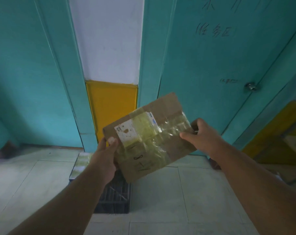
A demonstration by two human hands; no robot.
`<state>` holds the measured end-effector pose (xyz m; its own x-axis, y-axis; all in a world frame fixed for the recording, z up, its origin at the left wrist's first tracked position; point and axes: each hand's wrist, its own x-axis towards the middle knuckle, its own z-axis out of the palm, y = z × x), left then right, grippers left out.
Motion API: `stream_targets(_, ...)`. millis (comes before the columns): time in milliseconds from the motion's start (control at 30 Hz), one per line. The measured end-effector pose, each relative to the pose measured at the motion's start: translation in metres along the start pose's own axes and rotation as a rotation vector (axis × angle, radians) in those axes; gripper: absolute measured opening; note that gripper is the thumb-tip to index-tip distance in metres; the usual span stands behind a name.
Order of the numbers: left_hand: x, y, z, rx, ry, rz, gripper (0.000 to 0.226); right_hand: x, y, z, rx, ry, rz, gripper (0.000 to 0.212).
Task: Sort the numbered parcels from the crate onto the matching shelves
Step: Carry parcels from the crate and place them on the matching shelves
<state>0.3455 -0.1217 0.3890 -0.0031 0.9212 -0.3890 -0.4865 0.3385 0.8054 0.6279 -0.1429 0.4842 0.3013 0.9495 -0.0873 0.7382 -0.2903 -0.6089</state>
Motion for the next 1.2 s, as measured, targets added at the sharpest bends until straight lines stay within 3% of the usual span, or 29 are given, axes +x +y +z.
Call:
stream_targets(100,0.000,0.014,-0.002,0.114,-0.142,0.066,0.030,-0.006,-0.011,0.012,0.119,-0.128,0.041,0.040)
stream_targets(267,0.020,0.031,-0.011,0.308,-0.262,0.108,0.045,-0.002,-0.027,0.020,0.101,0.181,0.107,0.057)
stream_targets(400,0.033,0.032,-0.015,0.456,-0.347,0.118,0.045,0.000,-0.023,0.025,0.243,0.195,0.145,0.090)
stream_targets(533,0.044,0.027,0.003,0.473,-0.495,0.085,0.056,-0.018,-0.008,0.022,0.280,0.335,0.283,0.075)
stream_targets(700,0.046,-0.006,0.053,0.533,-0.442,0.122,0.042,-0.056,0.042,-0.010,0.291,0.524,0.318,0.109)
stream_targets(733,0.044,-0.014,0.065,0.567,-0.449,0.144,0.040,-0.063,0.057,-0.018,0.294,0.526,0.331,0.107)
stream_targets(867,0.020,-0.054,0.135,0.544,-0.478,0.178,0.052,-0.097,0.134,-0.039,0.393,0.606,0.463,0.068)
stream_targets(1000,-0.024,-0.110,0.225,0.369,-0.599,0.113,0.067,-0.144,0.215,-0.066,0.459,0.723,0.587,0.058)
stream_targets(1100,-0.066,-0.163,0.295,0.339,-0.706,0.043,0.075,-0.179,0.280,-0.106,0.396,0.688,0.620,0.057)
stream_targets(1200,-0.113,-0.211,0.355,0.373,-0.841,0.001,0.058,-0.218,0.326,-0.152,0.380,0.680,0.661,0.047)
